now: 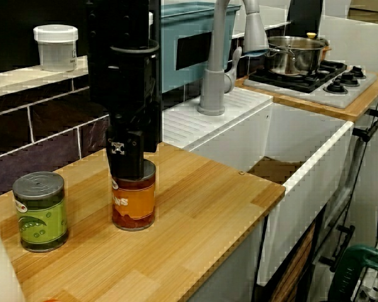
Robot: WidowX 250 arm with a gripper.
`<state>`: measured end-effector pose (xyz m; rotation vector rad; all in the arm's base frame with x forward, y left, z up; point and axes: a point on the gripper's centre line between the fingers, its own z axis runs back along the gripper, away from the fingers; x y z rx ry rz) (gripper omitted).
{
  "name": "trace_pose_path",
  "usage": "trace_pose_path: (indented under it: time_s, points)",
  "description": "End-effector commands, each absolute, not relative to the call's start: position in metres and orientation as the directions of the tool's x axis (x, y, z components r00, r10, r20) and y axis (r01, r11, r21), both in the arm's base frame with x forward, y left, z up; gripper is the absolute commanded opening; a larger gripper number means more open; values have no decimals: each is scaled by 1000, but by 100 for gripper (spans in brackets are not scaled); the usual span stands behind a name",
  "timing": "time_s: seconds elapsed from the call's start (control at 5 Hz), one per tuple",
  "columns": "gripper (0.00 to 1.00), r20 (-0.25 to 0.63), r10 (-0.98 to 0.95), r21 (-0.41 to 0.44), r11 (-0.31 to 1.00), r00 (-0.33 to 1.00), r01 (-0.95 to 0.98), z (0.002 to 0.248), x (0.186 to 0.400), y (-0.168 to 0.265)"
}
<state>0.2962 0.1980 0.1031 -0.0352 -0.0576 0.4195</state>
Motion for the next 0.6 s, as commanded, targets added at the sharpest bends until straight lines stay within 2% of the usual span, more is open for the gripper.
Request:
trace_pose_path:
  time_s: [0.0, 0.4]
  points:
    - [100, 94, 425, -61, 905, 901, -420, 123, 297, 200]
    - [100, 82, 445, -78, 895, 892, -439, 120, 302, 196]
